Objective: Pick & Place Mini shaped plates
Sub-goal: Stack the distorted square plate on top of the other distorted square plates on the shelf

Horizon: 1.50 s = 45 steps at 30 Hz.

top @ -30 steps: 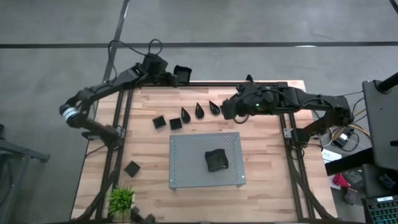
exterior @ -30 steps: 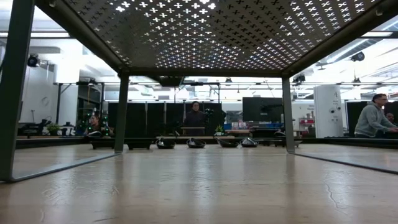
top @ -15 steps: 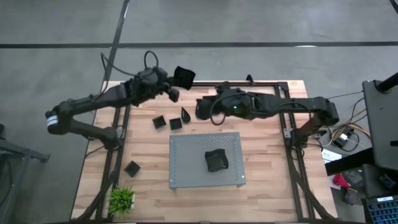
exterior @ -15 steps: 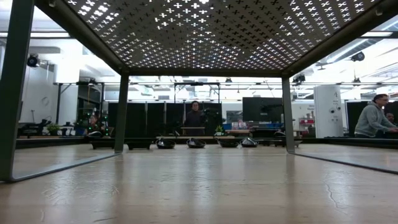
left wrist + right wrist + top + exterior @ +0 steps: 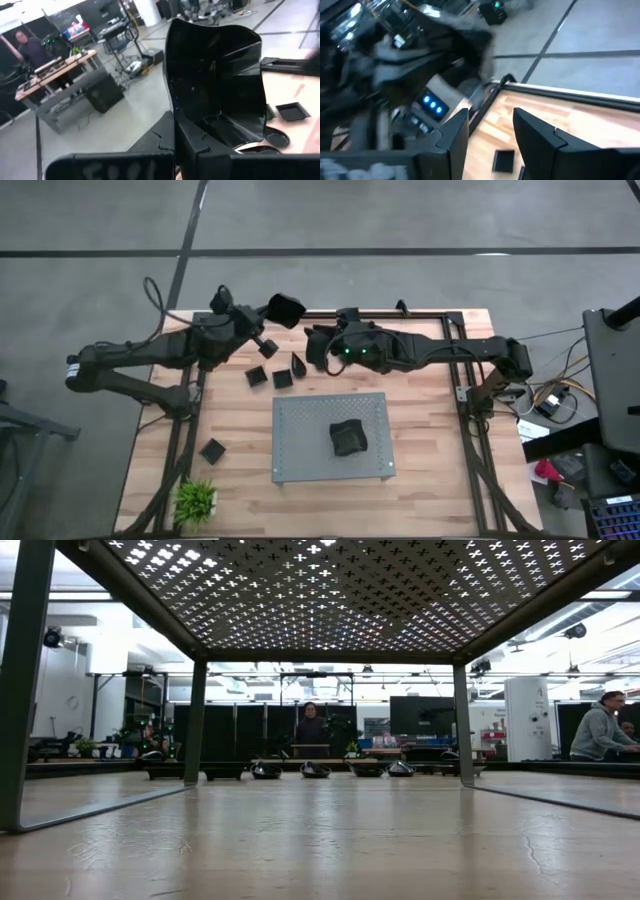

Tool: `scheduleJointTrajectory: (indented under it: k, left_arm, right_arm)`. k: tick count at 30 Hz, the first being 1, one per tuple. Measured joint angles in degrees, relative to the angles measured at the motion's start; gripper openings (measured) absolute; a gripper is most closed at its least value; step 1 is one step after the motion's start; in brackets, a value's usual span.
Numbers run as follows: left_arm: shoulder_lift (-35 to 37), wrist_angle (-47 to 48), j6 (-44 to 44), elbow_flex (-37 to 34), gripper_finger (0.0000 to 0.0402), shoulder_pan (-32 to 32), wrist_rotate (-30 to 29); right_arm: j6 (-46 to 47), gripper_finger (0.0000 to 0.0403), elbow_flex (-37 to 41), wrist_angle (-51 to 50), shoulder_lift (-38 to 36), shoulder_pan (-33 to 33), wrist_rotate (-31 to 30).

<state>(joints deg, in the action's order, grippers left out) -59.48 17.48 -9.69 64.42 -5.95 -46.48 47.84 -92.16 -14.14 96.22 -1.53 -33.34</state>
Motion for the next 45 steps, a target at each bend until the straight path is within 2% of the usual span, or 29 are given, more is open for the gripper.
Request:
scheduleJointTrajectory:
  k: [8, 22, 28, 33, 37, 42, 45]
  left_arm:
    - [-0.5, -0.1, -0.3, 0.0, 0.0, 1.2, 0.0]
    - [-1.2, -2.0, -0.9, 0.0, 0.0, 3.4, 0.6]
    - [-1.2, -2.0, -0.9, 0.0, 0.0, 3.6, 0.6]
    - [-1.2, -2.7, -0.5, 0.0, 0.0001, 3.6, 0.8]
    - [-1.1, -2.7, -0.1, 0.2, 0.0015, 3.5, 4.6]
    - [-1.0, -2.9, 0.6, 1.8, 0.0051, 3.8, 7.9]
    - [-0.7, -3.1, 0.7, 3.6, 0.0078, 3.9, 9.8]
  right_arm:
    - [-0.1, 0.0135, -0.1, 5.1, 0.1, -1.9, 2.1]
    - [2.0, 0.0125, -0.1, 6.0, 1.5, -2.0, 2.3]
    - [1.7, 0.0098, -0.1, 6.1, 1.5, -2.3, 2.2]
    - [1.7, 0.0055, -0.1, 6.1, 1.5, -2.3, 2.4]
    - [2.9, 0.0015, -0.1, 6.0, 1.4, -2.9, 2.8]
    - [4.1, 0.0009, -0.1, 6.5, 0.8, -4.7, 4.0]
    - [4.3, 0.0008, -0.1, 6.8, -0.1, -6.1, 6.9]
